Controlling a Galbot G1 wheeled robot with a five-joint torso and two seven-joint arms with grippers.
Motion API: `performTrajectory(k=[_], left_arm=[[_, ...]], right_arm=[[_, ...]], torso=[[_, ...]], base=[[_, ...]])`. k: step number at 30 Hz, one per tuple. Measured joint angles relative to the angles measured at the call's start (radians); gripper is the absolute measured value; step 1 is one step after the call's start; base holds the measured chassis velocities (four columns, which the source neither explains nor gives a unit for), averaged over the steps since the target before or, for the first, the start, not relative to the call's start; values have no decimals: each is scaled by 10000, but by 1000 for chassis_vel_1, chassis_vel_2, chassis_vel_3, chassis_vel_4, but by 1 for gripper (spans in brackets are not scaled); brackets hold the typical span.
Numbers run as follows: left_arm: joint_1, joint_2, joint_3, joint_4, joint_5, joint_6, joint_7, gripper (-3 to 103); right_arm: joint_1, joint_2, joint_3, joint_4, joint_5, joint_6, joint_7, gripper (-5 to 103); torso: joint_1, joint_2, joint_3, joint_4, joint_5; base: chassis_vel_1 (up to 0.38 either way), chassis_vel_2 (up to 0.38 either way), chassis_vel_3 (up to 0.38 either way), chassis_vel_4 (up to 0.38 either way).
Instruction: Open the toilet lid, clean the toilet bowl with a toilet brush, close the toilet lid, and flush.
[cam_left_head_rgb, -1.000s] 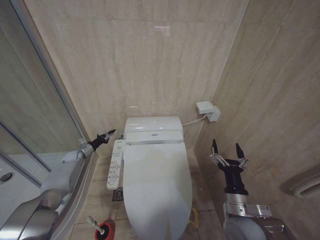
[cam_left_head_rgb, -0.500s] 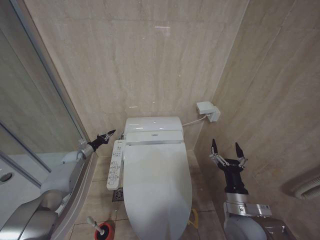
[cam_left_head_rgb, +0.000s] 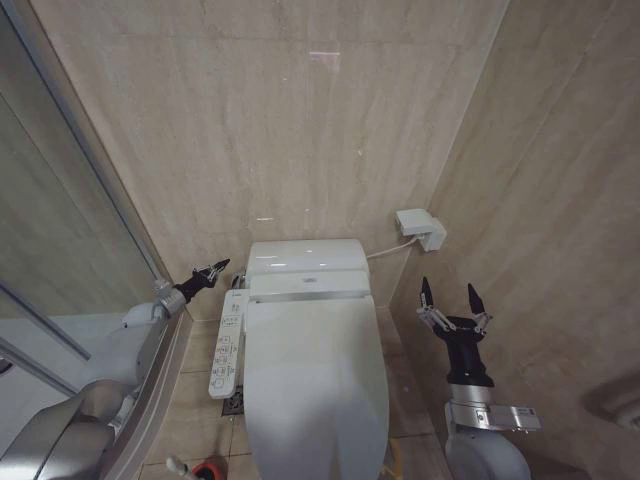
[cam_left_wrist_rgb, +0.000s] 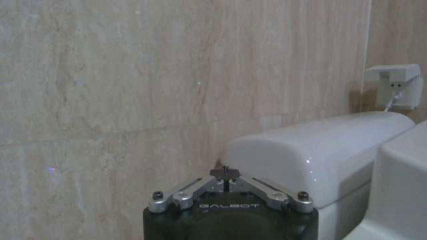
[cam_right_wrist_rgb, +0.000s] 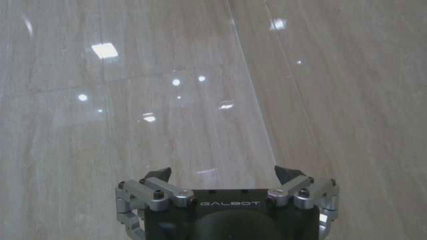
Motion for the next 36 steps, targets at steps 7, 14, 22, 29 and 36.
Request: performTrajectory(k=[7, 14, 22, 29, 36], left_arm=[[53, -21, 31, 19, 171, -42, 254, 0], [-46, -52, 130, 172, 430, -77, 362, 0], [-354, -34, 359, 627, 993, -64, 881, 0], [-384, 85, 558, 733, 1288, -56, 933, 0], [-385, -44, 623, 850, 1363, -47, 893, 0]], right_arm=[[-45, 52, 12, 33, -11, 26, -49, 100], [-103, 155, 12, 70, -26, 88, -159, 100], [-188, 149, 75, 149, -27, 149, -215, 100], [-186, 163, 85, 160, -24, 168, -232, 100], [-216, 159, 78, 163, -26, 197, -254, 100]], torso=[[-8, 1, -3, -1, 0], [-6, 1, -2, -2, 0], [-5, 1, -2, -2, -1], [-5, 1, -2, 1, 0], [-5, 1, -2, -1, 0]], base=[[0, 0, 0, 0], [0, 0, 0, 0], [0, 0, 0, 0], [0, 0, 0, 0], [0, 0, 0, 0]])
